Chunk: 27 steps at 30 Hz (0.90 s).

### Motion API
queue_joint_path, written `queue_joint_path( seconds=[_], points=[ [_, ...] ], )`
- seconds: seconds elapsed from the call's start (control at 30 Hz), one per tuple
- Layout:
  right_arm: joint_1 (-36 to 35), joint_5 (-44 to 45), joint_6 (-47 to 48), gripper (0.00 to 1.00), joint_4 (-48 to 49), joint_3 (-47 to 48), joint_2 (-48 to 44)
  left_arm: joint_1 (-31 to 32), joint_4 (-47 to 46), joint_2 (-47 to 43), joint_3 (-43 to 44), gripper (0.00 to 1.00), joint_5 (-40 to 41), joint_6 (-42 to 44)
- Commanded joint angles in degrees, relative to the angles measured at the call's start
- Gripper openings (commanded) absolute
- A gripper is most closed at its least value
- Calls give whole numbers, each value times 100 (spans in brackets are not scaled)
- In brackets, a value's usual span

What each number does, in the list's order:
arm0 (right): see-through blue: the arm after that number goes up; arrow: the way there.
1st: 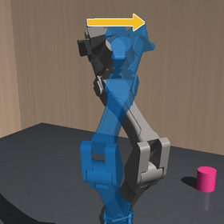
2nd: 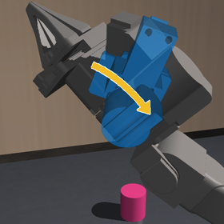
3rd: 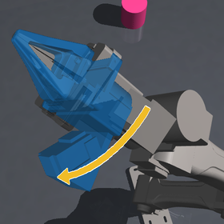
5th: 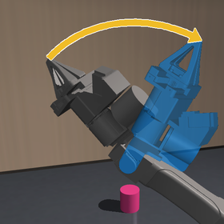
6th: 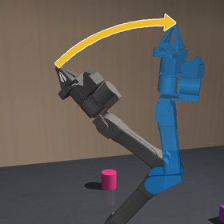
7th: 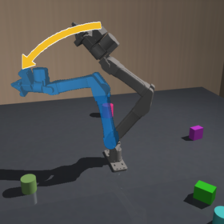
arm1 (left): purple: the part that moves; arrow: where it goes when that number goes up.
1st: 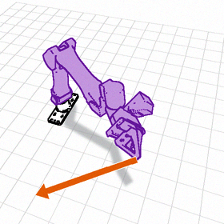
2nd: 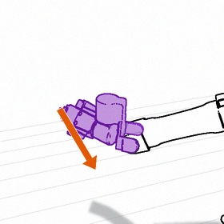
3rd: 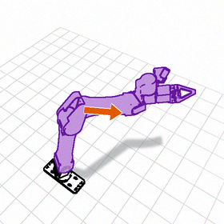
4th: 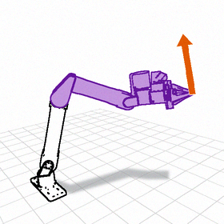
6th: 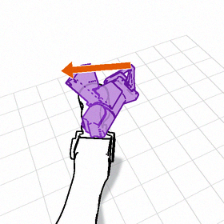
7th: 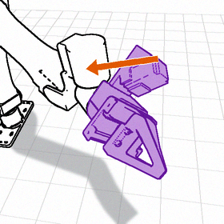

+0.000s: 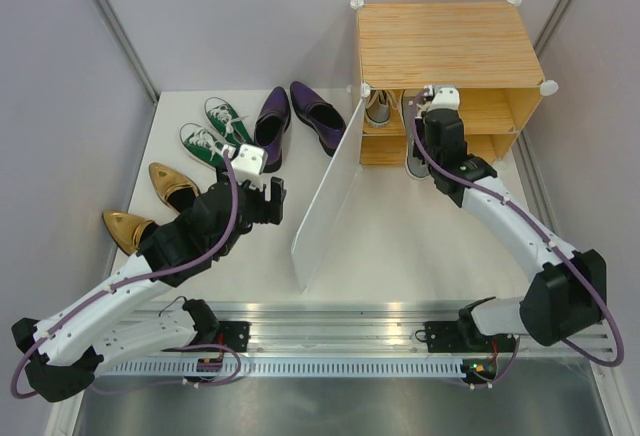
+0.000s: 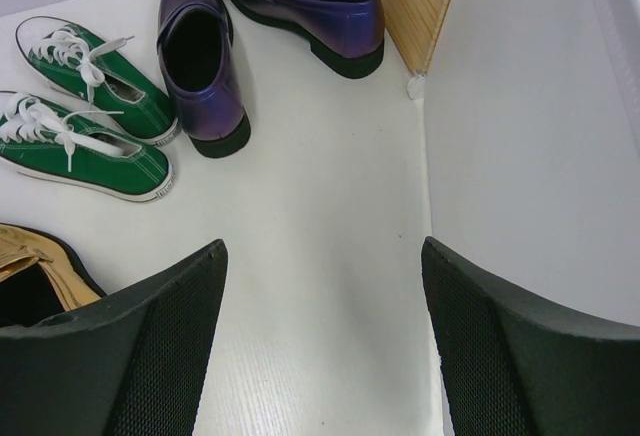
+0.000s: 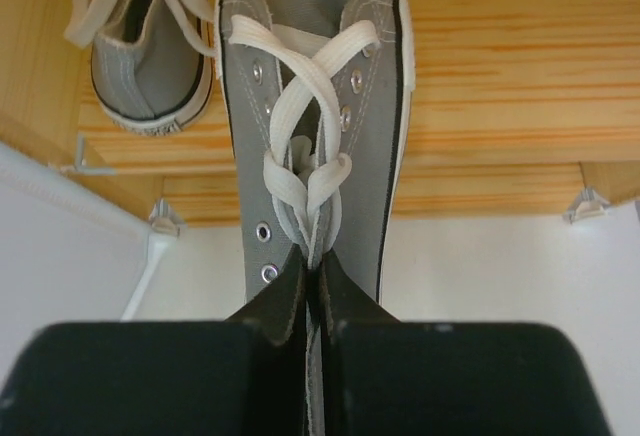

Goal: Place and organize the shoes in the shoe cabinet

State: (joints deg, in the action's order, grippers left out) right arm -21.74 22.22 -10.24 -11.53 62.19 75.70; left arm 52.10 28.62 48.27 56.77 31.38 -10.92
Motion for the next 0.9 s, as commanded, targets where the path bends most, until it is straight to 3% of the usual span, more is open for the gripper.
queue_joint_path(
  seconds=[0.0, 0.47, 0.87],
  points=[
    [143, 46, 399, 1, 1109, 662, 172, -24, -173, -28, -26, 82, -44, 213],
    [442, -183, 663, 1, 1900, 1391, 1148, -24, -173, 60, -26, 82, -53, 248],
    [434, -42, 716, 2, 2488, 1339, 1781, -24, -146, 156, -17, 82, -61, 266]
  ],
)
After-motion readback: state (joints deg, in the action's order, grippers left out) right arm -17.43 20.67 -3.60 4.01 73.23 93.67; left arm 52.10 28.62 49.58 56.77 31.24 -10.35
